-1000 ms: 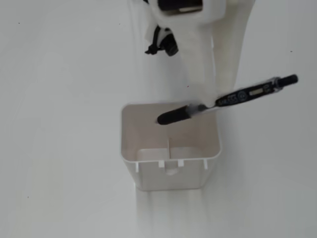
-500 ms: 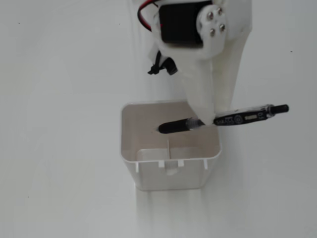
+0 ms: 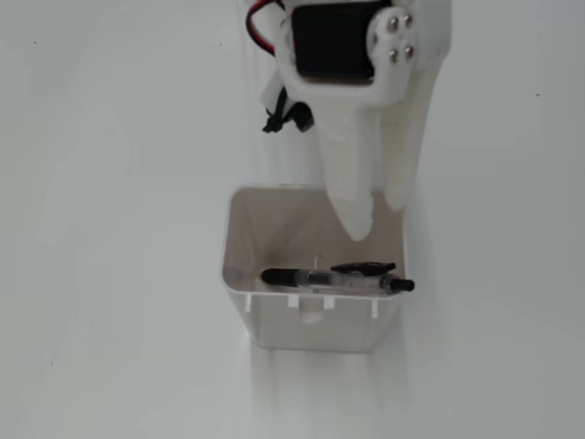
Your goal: Pick up the pen and put it in the pen holder.
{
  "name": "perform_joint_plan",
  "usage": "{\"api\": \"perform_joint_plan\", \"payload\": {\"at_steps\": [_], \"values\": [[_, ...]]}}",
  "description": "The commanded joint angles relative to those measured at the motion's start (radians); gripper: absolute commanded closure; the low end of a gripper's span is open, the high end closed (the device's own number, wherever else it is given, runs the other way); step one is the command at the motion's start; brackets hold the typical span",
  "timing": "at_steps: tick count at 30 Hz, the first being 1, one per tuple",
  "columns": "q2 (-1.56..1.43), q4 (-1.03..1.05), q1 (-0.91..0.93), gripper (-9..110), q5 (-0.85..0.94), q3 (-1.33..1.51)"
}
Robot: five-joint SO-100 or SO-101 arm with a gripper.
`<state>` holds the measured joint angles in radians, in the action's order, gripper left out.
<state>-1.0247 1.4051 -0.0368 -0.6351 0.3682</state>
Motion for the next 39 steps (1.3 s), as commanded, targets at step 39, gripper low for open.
{"api": "perform_joint_plan", "payload": {"at_steps": [39], "values": [[-1.683, -0.044, 0.109, 82, 0.683, 1.861]]}}
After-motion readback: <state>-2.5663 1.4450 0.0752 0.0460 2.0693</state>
